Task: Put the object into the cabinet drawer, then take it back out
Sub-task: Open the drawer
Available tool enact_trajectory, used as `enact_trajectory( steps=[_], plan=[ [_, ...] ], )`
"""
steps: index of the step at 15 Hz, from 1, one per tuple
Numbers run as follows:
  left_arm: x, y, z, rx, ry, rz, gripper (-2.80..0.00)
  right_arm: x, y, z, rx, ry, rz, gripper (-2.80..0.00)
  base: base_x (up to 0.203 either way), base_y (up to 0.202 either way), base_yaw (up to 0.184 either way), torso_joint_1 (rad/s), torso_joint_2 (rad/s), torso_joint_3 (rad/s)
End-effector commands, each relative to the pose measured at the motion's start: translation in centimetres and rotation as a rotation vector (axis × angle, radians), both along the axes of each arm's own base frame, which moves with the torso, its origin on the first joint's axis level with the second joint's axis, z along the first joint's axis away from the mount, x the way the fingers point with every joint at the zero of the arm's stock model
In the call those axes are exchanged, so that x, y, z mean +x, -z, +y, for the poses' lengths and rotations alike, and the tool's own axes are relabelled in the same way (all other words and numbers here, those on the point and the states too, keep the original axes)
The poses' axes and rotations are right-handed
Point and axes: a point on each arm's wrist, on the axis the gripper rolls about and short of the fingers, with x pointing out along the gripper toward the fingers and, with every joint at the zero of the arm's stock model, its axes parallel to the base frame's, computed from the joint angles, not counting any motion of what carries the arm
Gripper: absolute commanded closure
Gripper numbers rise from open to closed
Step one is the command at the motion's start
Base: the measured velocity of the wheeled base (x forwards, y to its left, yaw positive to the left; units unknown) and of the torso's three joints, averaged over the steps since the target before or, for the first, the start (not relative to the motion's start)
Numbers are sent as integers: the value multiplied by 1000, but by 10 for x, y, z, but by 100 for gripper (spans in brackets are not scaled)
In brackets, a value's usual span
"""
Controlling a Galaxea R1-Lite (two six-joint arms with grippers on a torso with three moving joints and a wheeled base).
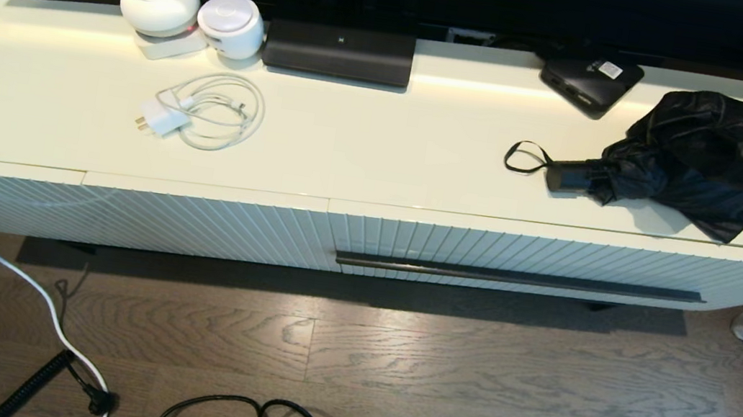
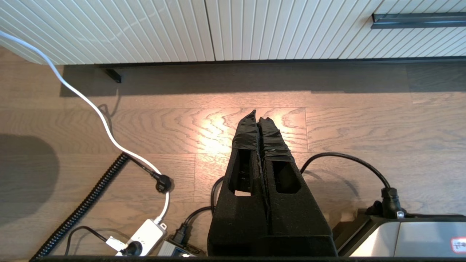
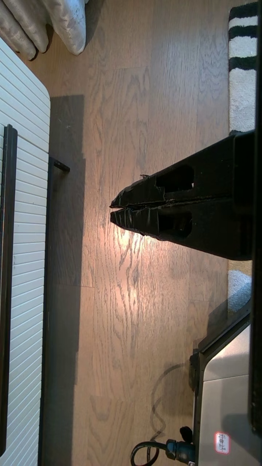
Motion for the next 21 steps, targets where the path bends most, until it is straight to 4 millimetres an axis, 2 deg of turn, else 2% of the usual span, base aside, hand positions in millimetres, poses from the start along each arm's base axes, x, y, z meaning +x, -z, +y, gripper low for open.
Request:
enact_trajectory(
  steps=[1,8,10,13,15,19,21],
  plan=[
    [0,0,0,-1,0,-3,0,0,0,0,1,-1,1,0,0,0,0,0,0,0],
    [0,0,0,-1,0,-4,0,0,0,0,27,16,-4,0,0,0,0,0,0,0],
    [0,0,0,-1,0,-2,0,-3,-9,-1,14,25,-28,0,0,0,0,0,0,0],
    [0,0,0,-1,0,-4,0,-21,-60,-1,-12,22,-83,0,0,0,0,0,0,0],
    [0,0,0,0,0,-2,0,-21,-99,0,-39,12,-76,0,0,0,0,0,0,0],
    [0,0,0,-1,0,-1,0,9,-184,-1,-272,-68,-41,0,0,0,0,0,0,0],
    [0,0,0,-1,0,-3,0,27,-217,1,-528,-136,-12,0,0,0,0,0,0,0]
  ],
)
